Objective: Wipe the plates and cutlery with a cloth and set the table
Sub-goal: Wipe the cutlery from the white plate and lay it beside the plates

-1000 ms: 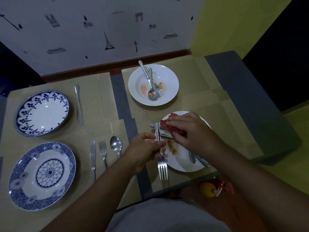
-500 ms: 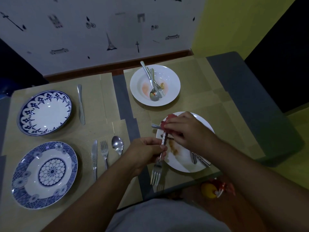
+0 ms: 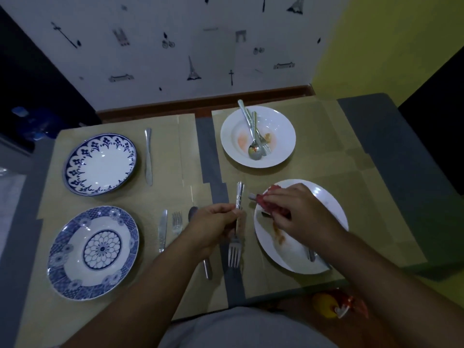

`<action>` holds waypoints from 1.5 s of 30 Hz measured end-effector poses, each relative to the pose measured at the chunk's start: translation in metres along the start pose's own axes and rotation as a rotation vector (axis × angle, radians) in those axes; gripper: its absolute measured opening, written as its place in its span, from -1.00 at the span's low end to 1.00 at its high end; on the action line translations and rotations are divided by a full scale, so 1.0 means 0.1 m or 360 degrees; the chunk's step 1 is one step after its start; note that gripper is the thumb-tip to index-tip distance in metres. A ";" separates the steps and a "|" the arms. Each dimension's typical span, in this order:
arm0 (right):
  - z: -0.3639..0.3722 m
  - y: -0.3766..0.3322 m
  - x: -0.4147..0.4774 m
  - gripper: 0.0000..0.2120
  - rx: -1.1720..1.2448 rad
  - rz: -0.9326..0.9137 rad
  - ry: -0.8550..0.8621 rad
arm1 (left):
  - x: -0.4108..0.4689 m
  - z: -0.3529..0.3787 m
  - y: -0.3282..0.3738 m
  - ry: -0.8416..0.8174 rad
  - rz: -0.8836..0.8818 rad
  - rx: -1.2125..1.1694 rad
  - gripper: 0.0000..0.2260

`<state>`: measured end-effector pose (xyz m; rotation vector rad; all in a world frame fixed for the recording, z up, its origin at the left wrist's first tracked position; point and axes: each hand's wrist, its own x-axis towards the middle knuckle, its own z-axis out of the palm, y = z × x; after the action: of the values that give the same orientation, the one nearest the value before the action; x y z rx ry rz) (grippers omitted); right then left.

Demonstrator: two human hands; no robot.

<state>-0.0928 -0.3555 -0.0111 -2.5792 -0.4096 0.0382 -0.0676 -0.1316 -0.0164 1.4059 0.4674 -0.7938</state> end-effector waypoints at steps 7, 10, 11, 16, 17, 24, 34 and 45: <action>0.29 -0.37 0.31 -0.62 0.0116 -0.0016 -0.0052 | 0.29 -0.64 0.28 0.0379 0.0091 -0.0125 -0.92; 0.34 -0.50 0.43 -0.60 0.0152 -0.0063 -0.0005 | 0.53 -0.93 0.44 0.0549 0.0142 -0.0141 -0.93; 0.36 -0.53 0.47 -0.59 0.0162 -0.0079 0.0016 | 0.63 -1.02 0.49 0.0587 0.0142 -0.0133 -0.93; 0.47 -0.58 0.60 -0.57 0.0208 -0.0110 -0.0018 | 1.09 -1.31 0.65 0.0680 0.0116 0.0015 -0.81; 0.49 -0.58 0.62 -0.56 0.0217 -0.0106 -0.0026 | 1.16 -1.34 0.67 0.0698 0.0109 0.0071 -0.79; 0.58 -0.58 0.64 -0.56 0.0211 0.0036 -0.0093 | 1.39 -1.46 0.65 0.0708 0.0113 0.0332 -0.80; 0.66 -0.58 0.60 -0.56 0.0250 0.0043 -0.0069 | 1.30 -1.44 0.61 0.0940 0.0477 0.0929 -0.77; 0.60 -0.62 0.48 -0.58 0.0317 0.0170 -0.0125 | 0.72 -1.02 -0.11 0.0493 0.0703 0.1686 -0.51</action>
<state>-0.0708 -0.2612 -0.0295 -2.4055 -0.2806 0.2088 -0.0112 -0.0468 -0.0893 2.5239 -0.0969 -0.4416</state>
